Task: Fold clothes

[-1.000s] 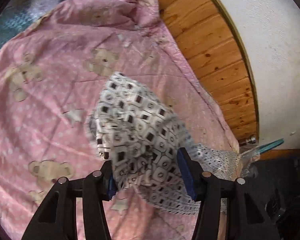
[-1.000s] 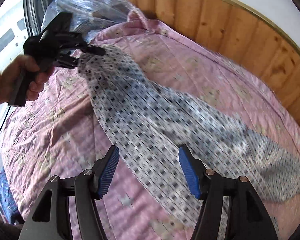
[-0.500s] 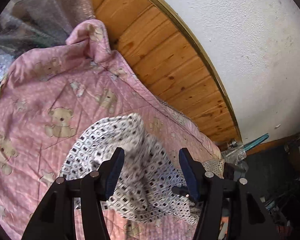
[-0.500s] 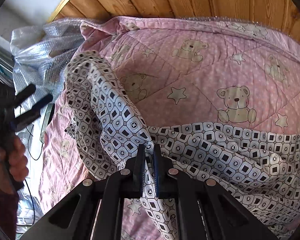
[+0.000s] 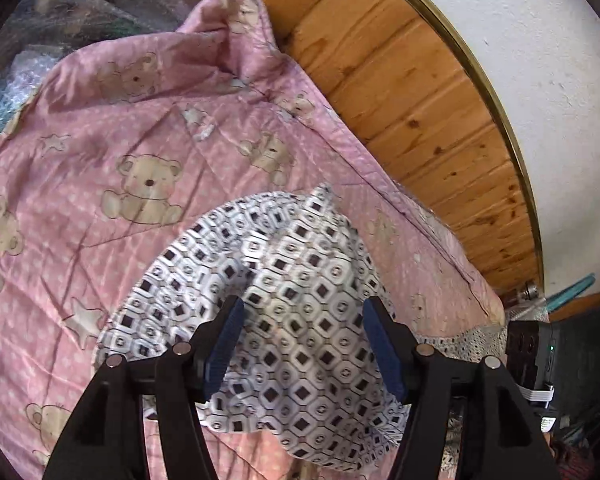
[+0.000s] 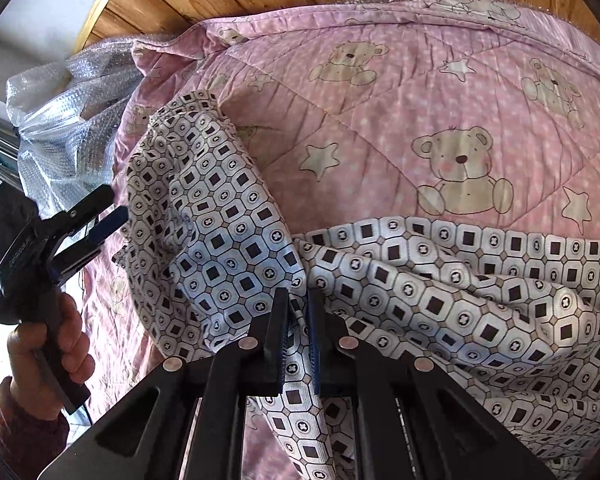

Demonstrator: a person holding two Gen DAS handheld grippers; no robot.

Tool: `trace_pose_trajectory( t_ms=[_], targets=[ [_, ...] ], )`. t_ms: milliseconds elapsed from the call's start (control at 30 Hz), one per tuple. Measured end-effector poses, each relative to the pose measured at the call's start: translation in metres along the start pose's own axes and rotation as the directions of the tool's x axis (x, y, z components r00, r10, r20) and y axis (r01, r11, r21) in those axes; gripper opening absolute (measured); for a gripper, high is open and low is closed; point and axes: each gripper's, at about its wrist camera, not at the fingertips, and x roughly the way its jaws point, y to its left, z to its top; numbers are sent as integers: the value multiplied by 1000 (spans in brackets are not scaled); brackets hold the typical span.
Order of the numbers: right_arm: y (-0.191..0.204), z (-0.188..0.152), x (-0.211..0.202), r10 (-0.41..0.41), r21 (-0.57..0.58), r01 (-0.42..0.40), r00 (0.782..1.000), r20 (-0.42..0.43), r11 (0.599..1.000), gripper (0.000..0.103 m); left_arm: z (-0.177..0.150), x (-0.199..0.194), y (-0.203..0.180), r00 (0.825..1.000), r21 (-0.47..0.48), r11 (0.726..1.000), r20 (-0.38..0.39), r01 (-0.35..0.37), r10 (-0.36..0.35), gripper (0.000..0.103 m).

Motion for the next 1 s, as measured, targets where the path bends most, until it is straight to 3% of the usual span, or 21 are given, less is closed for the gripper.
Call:
trace_pose_trajectory(
  t_ms=[67, 200, 267, 400, 433, 467, 533, 600, 633, 667, 767, 800, 867, 967, 1000],
  targets=[
    [-9, 1, 0, -8, 22, 7, 1000, 5, 1000, 8, -12, -14, 20, 999, -81, 997, 40, -10, 13, 63],
    [-21, 1, 3, 5, 53, -5, 1000, 6, 999, 6, -52, -9, 54, 993, -334, 937, -20, 103, -117, 63],
    [-20, 3, 4, 1, 51, -1, 1000, 3, 999, 6, -66, 3, 52, 986, -383, 913, -29, 139, -163, 63],
    [-18, 6, 5, -13, 29, 14, 1000, -10, 999, 6, -71, 17, 35, 973, -388, 895, 22, 219, -229, 63],
    [-18, 6, 5, -15, 27, 15, 1000, -10, 1000, 6, -70, 18, 31, 970, -382, 894, 35, 236, -241, 54],
    [-19, 6, 5, -15, 27, 15, 1000, -8, 1000, 6, -67, 17, 25, 970, -358, 903, 40, 239, -241, 28],
    [-20, 6, 4, -13, 26, 13, 1000, -2, 1000, 6, -61, 10, 12, 977, -291, 933, 36, 213, -212, 3],
    [-20, 3, -4, -25, 18, 24, 999, 20, 1000, 13, -58, -8, 3, 975, -246, 943, 54, 223, -217, 1],
    [-20, 2, -9, -30, 15, 30, 999, 32, 999, 25, -58, -22, -1, 970, -232, 942, 69, 242, -232, 0],
    [-20, -1, -22, -47, 16, 46, 997, 57, 999, 31, -60, -40, -3, 965, -226, 939, 85, 259, -246, 0],
    [-30, -31, -96, -35, 56, 24, 978, 205, 998, 42, -75, -116, -6, 954, -197, 935, 124, 293, -273, 0],
    [-41, -48, -125, -73, 87, 52, 965, 252, 995, 45, -81, -140, -5, 953, -190, 937, 127, 295, -274, 0],
    [-74, -93, -179, -131, 174, 78, 938, 320, 982, 53, -93, -170, 2, 967, -191, 949, 102, 250, -235, 0],
    [-134, -188, -229, -217, 354, 105, 931, 294, 929, 54, -112, -184, 18, 980, -220, 955, 66, 199, -189, 0],
    [-154, -231, -234, -262, 417, 141, 933, 248, 898, 54, -117, -188, 19, 980, -227, 954, 66, 198, -188, 0]
  ],
)
